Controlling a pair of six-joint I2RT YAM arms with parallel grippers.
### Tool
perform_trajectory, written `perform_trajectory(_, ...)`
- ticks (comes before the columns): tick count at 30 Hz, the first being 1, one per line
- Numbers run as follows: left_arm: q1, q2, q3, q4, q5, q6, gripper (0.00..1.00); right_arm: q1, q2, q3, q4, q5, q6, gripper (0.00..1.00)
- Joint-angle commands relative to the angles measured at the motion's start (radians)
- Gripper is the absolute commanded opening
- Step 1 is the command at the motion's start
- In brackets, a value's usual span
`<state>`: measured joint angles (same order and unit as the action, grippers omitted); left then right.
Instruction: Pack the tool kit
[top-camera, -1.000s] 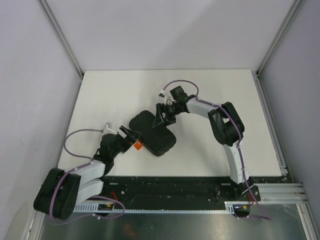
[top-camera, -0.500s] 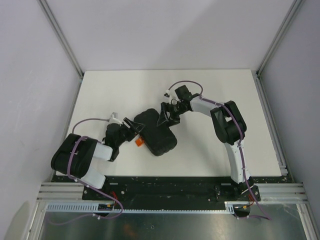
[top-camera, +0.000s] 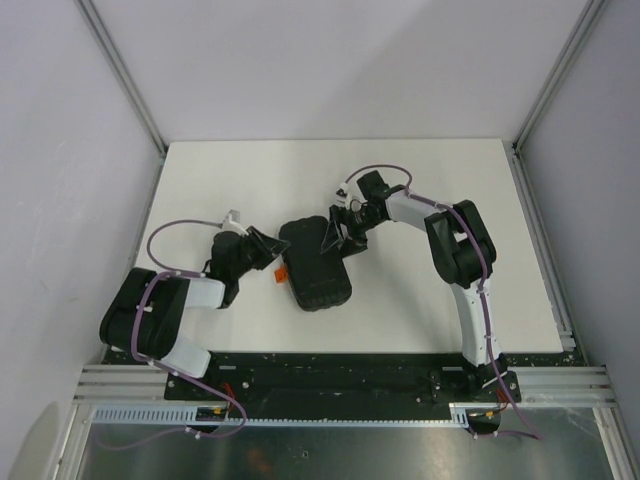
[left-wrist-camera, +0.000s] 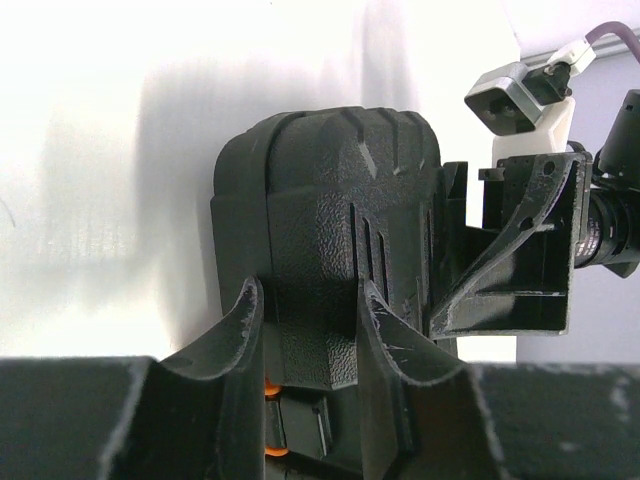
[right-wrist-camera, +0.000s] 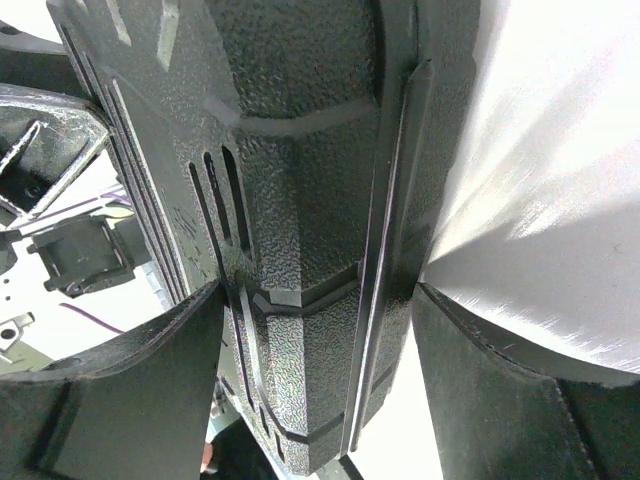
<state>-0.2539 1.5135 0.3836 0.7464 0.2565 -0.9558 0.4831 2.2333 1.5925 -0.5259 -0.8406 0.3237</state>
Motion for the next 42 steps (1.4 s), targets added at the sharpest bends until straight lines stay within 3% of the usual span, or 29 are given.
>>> perform_trajectory(1, -0.036, -0.071, 0.113, 0.154, 0.173, 0.026, 0.18, 0.075, 0.106, -0.055, -0.106, 0.137, -0.080, 0.63)
perform_trajectory(10, -0.058, -0.123, 0.161, 0.041, 0.167, 0.058, 0.18, 0.071, 0.096, -0.053, -0.077, 0.080, -0.052, 0.63)
perform_trajectory(25, -0.194, -0.183, 0.281, -0.184, 0.105, 0.132, 0.18, -0.004, 0.013, -0.128, -0.020, 0.195, 0.022, 0.61)
perform_trajectory(36, -0.273, -0.174, 0.368, -0.334, 0.044, 0.183, 0.19, -0.021, -0.090, -0.164, -0.031, 0.461, 0.027, 0.60)
perform_trajectory(42, -0.310, -0.154, 0.401, -0.370, 0.035, 0.194, 0.19, -0.025, -0.134, -0.170, -0.043, 0.599, 0.043, 0.66)
